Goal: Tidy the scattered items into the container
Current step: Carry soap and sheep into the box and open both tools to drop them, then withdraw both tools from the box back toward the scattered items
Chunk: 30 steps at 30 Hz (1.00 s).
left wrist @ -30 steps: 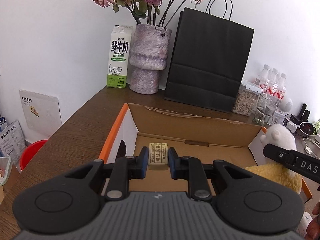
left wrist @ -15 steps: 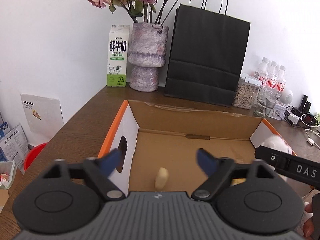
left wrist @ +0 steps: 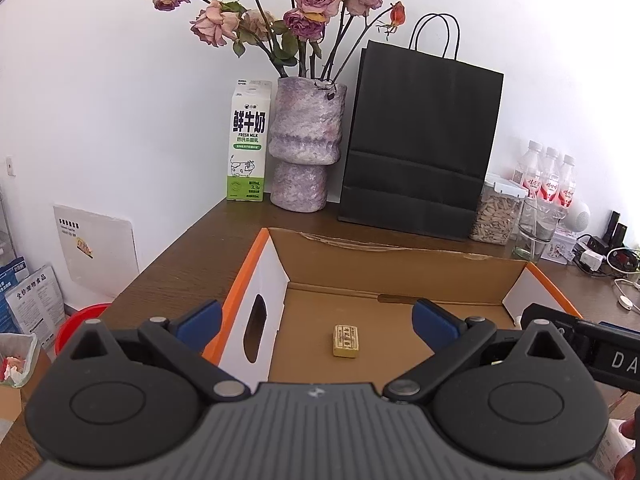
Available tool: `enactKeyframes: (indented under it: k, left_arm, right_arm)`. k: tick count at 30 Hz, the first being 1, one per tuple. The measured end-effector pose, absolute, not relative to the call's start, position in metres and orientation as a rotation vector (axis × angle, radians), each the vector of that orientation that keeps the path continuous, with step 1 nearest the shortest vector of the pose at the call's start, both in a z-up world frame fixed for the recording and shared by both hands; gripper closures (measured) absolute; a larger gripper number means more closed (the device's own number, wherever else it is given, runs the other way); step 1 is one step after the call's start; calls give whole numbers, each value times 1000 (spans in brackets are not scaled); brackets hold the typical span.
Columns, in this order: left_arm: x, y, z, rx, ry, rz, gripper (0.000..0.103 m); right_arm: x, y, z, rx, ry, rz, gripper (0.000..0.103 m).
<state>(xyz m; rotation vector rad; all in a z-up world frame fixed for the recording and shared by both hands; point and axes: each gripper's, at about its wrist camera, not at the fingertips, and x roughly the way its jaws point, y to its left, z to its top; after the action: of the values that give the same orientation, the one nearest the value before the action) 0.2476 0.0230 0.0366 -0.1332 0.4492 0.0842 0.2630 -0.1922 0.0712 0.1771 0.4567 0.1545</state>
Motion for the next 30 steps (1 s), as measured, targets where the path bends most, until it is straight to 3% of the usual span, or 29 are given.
enactKeyframes:
  k: [12, 30]
  left_arm:
    - [247, 23, 40, -135, 417, 101, 0]
    - [199, 16, 89, -111, 310, 117, 0]
  right_arm:
    - [258, -191, 77, 176, 432, 165, 0]
    - [208, -192, 113, 131, 360, 212, 0]
